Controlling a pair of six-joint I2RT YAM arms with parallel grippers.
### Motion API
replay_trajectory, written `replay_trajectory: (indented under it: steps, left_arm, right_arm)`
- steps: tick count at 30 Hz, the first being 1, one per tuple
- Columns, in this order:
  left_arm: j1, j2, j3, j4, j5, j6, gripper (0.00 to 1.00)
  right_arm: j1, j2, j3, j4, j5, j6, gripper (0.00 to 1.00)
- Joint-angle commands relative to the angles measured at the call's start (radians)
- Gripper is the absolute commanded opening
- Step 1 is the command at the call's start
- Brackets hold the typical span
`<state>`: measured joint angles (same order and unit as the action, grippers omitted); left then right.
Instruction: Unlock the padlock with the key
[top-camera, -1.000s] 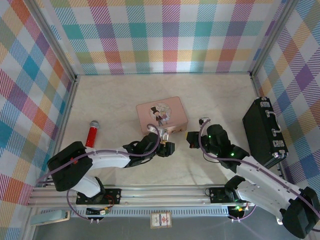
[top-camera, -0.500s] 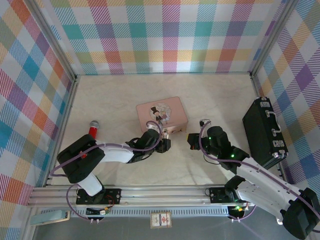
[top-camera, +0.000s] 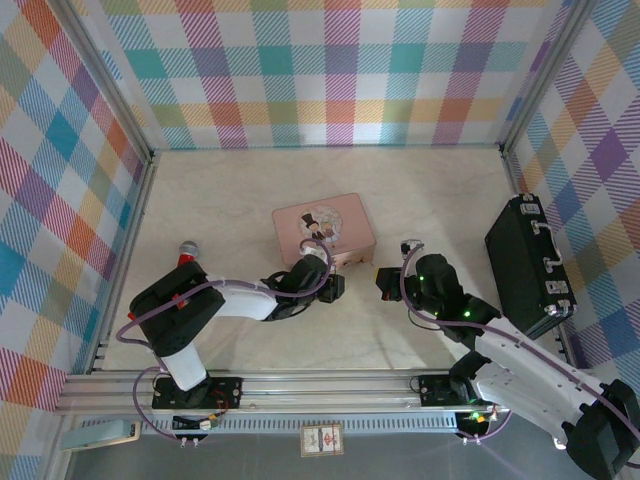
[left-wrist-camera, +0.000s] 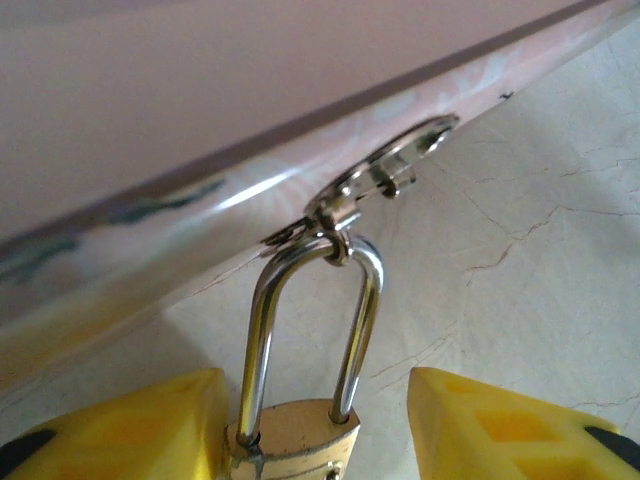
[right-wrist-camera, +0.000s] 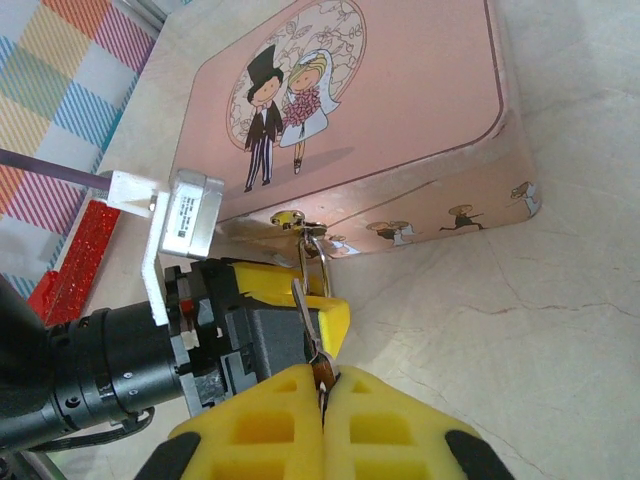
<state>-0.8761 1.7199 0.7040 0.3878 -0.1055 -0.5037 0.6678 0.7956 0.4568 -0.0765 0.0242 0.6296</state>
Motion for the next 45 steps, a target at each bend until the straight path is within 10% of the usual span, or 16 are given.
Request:
replay_trajectory:
  steps: [1, 22, 45]
  left_arm:
    - [0.006, 0.023, 0.023, -0.001, -0.007, -0.010, 0.47]
    - [0.003, 0.012, 0.006, 0.001, -0.027, -0.059, 0.30]
    - [-0.050, -0.011, 0.031, -0.030, -0.043, -0.044, 0.40]
  right_arm:
    - [-0.002, -0.007, -0.006, 0.003, 0.017, 0.016, 0.00]
    - [-0.002, 0.023, 0.014, 0.009, 0.004, 0.028, 0.00]
    - [-0.002, 0.026, 0.000, 0.012, 0.001, 0.038, 0.00]
